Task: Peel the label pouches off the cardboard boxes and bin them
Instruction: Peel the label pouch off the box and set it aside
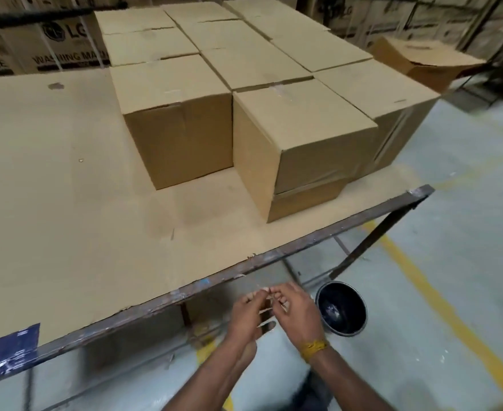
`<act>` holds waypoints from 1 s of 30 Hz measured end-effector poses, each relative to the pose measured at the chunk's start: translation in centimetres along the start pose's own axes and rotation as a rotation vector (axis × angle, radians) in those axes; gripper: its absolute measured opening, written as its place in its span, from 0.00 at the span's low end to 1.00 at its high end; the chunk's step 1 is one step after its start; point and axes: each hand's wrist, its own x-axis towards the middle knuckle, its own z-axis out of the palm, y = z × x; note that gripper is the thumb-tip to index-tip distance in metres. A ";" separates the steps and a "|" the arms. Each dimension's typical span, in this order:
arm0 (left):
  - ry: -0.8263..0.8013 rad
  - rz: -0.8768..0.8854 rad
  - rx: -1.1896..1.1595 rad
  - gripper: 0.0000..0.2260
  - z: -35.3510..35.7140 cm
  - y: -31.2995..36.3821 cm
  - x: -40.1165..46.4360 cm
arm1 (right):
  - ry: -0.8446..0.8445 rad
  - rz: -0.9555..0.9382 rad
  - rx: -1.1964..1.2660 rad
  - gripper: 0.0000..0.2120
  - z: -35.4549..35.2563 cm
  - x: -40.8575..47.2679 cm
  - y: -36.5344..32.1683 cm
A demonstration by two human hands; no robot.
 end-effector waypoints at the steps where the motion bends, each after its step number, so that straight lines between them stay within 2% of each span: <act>1: -0.006 -0.041 0.009 0.08 1.2 -0.7 0.2 | 0.009 0.008 0.000 0.09 -0.6 -0.6 1.5; 8: 0.022 -0.274 0.065 0.07 10.3 -7.1 3.9 | 0.071 -0.014 -0.063 0.11 -4.4 -4.3 13.3; 12: 0.094 -0.349 0.076 0.07 16.0 -10.7 7.2 | 0.109 0.056 -0.008 0.07 -5.8 -4.9 21.0; 13: 0.104 -0.369 0.083 0.06 17.4 -11.6 8.2 | 0.117 0.135 0.016 0.08 -6.1 -5.0 23.0; 15: 0.118 -0.404 0.099 0.05 20.2 -13.7 10.6 | 0.148 0.381 0.112 0.17 -6.5 -4.8 26.7; 17: 0.123 -0.427 0.119 0.05 22.8 -15.6 13.3 | 0.233 0.732 0.375 0.23 -7.1 -4.0 29.6; 18: 0.127 -0.435 0.133 0.05 24.0 -16.8 14.8 | 0.260 0.925 0.558 0.21 -7.3 -3.4 31.1; 20: 0.148 -0.438 0.170 0.05 25.9 -19.1 18.0 | 0.204 1.250 0.896 0.14 -7.3 -2.4 34.5; 22: 0.169 -0.442 0.204 0.05 27.4 -21.6 21.2 | 0.128 1.387 1.053 0.02 -6.1 -2.2 38.3; 26: 0.198 -0.472 0.242 0.05 29.2 -26.6 27.7 | 0.197 1.552 1.153 0.05 -2.3 -2.2 45.5; 30: 0.216 -0.498 0.258 0.05 30.0 -31.6 34.2 | 0.268 1.628 1.265 0.07 1.7 -1.5 52.0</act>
